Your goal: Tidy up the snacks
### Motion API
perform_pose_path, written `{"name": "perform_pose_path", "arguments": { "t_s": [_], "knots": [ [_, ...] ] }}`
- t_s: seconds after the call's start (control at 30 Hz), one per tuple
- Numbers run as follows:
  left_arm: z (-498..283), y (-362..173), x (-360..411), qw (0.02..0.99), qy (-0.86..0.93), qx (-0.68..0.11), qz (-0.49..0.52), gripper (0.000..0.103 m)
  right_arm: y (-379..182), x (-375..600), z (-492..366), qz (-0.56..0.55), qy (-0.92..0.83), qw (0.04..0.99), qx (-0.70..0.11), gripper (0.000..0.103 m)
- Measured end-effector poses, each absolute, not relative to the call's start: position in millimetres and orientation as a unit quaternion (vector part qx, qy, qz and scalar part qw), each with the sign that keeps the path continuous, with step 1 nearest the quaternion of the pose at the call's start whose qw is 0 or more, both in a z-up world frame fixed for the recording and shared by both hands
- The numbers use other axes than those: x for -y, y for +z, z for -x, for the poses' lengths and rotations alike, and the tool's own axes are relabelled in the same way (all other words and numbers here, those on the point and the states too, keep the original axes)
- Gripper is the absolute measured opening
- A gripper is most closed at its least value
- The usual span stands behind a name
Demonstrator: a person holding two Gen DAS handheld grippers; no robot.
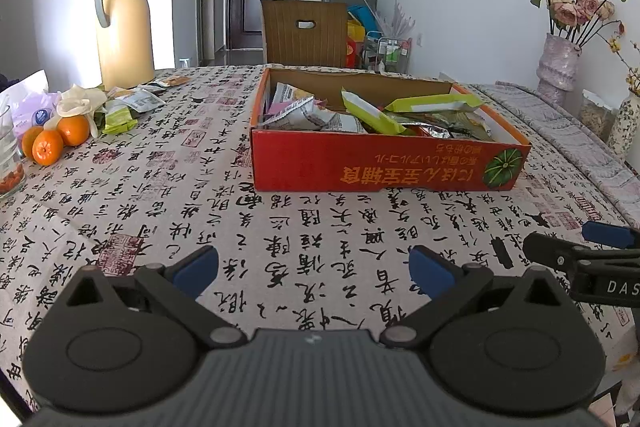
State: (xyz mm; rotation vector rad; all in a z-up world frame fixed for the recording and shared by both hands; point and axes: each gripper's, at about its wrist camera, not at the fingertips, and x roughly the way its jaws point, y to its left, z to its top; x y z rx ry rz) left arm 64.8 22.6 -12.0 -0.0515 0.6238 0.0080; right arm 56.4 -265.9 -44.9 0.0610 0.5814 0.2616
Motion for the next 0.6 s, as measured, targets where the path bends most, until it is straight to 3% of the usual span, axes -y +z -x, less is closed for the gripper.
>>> {"name": "perform_pose_path", "arguments": {
  "t_s": [0.6],
  "knots": [
    [-63.6, -10.3, -22.0, 0.953, 0.001, -0.303, 0.026, 0.103, -45.1, 265.8, -56.1, -0.030, 0.128, 0.949, -0.286, 0.103]
  ]
}}
